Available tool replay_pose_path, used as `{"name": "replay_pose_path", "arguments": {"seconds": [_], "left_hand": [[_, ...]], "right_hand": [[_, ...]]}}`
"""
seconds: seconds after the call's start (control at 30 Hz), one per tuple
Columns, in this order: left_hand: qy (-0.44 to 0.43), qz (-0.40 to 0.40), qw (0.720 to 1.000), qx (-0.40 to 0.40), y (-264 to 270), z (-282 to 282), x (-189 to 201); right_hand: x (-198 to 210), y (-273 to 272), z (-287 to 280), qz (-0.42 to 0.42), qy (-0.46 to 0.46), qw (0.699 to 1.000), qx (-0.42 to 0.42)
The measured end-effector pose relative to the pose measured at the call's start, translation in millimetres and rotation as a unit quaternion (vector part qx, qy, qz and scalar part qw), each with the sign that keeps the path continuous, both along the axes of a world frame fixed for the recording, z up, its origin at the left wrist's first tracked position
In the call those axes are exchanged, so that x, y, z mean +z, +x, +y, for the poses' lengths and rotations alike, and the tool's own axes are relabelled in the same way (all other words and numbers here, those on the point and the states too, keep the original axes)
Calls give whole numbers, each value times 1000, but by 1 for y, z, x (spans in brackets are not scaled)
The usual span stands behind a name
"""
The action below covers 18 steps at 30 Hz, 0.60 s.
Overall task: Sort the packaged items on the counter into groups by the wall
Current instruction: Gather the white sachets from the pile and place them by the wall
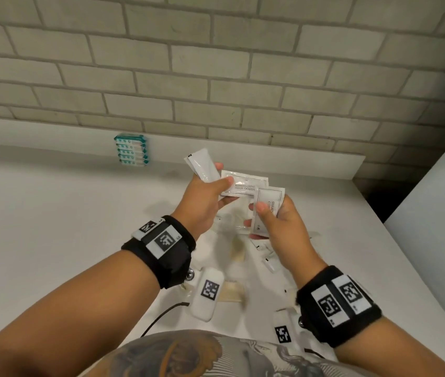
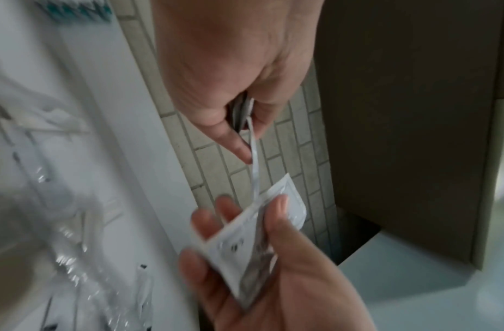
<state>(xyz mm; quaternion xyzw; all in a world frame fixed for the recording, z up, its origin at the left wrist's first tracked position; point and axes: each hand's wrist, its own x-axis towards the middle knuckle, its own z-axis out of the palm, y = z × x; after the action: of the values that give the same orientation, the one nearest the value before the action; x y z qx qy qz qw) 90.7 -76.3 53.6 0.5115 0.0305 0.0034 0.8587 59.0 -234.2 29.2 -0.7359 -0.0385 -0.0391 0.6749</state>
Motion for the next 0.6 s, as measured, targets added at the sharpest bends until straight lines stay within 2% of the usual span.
{"name": "replay_pose_path", "arguments": {"seconds": [0.1, 0.23, 0.37, 0.5, 0.6], "left_hand": [[7, 27, 995, -96, -9, -6, -4], [153, 17, 968, -197, -20, -13, -11], [143, 17, 970, -196, -20, -16, -14], [156, 25, 971, -180, -18, -12, -14], [167, 33, 969, -180, -19, -9, -14]], "right_hand": [[9, 11, 1, -24, 30, 998, -42], [21, 25, -5, -50, 27, 996, -70], [22, 28, -4, -5, 102, 995, -24], [22, 26, -14, -26, 103, 992, -64], [23, 23, -19, -11, 139, 990, 1]]}}
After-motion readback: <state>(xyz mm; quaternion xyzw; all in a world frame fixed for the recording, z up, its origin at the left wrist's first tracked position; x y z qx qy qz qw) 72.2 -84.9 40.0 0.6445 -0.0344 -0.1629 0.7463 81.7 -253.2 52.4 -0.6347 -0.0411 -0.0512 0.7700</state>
